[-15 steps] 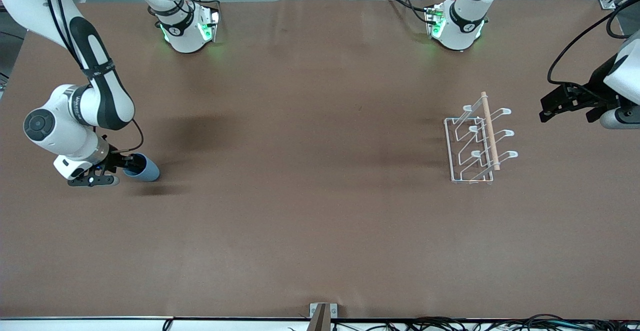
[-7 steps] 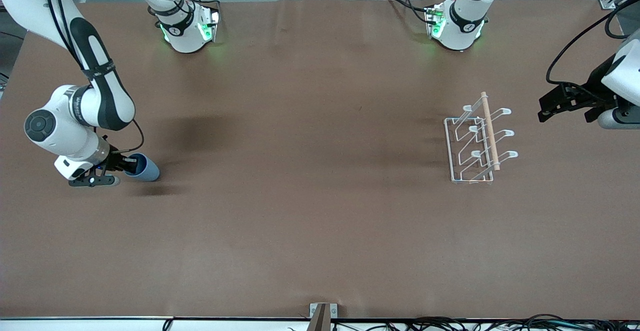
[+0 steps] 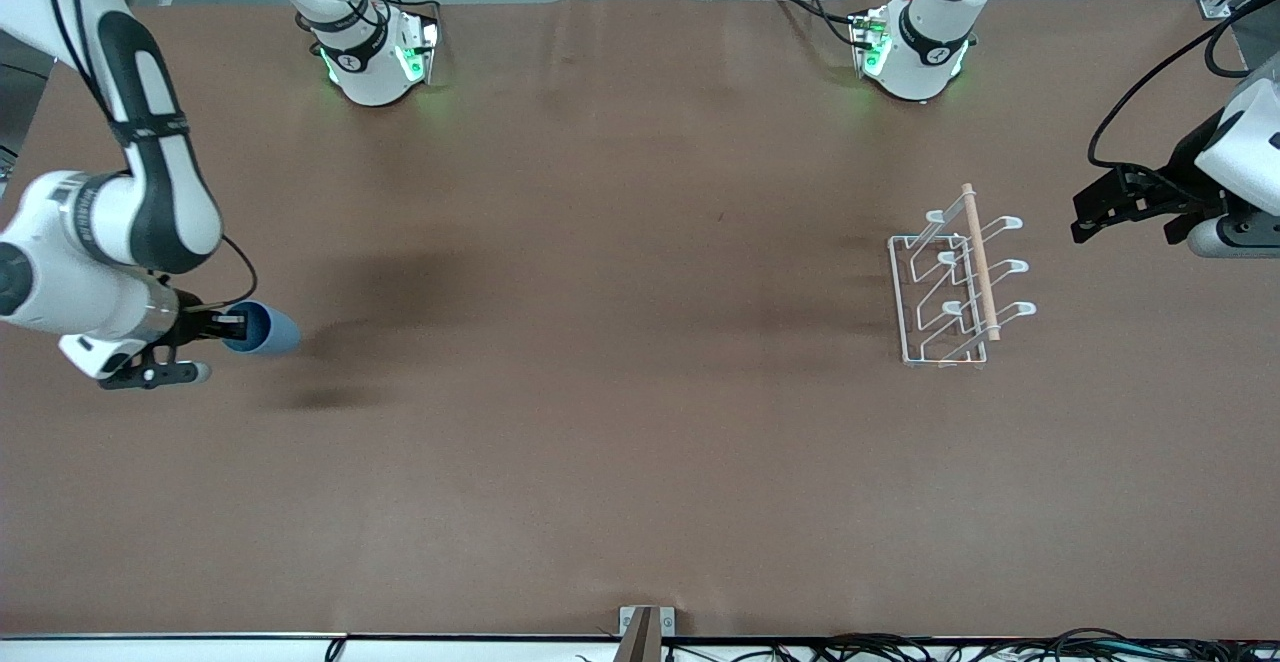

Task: Hang cup on cup holder
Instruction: 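Lift the blue cup with the right gripper and tilt it sideways, then hold the cup out with the right gripper while the left gripper grasps it, then open the right gripper and pull it back from the cup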

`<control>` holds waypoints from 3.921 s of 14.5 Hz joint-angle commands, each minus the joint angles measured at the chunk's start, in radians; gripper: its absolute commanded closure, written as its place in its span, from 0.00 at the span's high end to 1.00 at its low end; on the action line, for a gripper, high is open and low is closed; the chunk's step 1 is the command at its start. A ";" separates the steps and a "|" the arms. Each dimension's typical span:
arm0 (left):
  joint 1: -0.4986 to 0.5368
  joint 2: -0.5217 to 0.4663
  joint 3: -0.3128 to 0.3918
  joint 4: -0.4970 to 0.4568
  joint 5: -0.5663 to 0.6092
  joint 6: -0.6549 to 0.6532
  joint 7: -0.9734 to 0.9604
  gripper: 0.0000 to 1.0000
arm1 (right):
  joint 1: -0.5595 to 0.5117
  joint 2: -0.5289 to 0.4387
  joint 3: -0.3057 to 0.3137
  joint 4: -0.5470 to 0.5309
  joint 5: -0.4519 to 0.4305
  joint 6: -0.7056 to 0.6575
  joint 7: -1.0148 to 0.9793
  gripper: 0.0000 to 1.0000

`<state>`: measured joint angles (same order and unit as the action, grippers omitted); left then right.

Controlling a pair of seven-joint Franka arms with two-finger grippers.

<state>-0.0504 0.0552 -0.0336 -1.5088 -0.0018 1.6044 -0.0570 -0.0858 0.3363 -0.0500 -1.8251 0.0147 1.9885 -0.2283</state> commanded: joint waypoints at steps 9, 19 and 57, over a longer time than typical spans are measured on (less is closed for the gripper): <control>-0.002 0.003 -0.005 0.007 0.002 -0.008 0.017 1.00 | 0.116 -0.060 0.031 0.049 0.706 -0.510 0.020 0.01; -0.189 0.028 -0.057 0.012 -0.013 -0.008 0.181 1.00 | 0.139 -0.039 0.366 -0.166 1.342 -0.343 0.029 0.00; -0.255 0.273 -0.499 0.093 0.024 -0.038 0.371 0.08 | 0.112 -0.081 0.477 -0.158 1.412 -0.194 0.111 1.00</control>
<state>-0.3072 0.3579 -0.5336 -1.4144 -0.0627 1.6237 0.2698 0.0632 0.3192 0.4322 -1.9720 1.4922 1.7790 -0.1899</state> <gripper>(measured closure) 0.229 0.577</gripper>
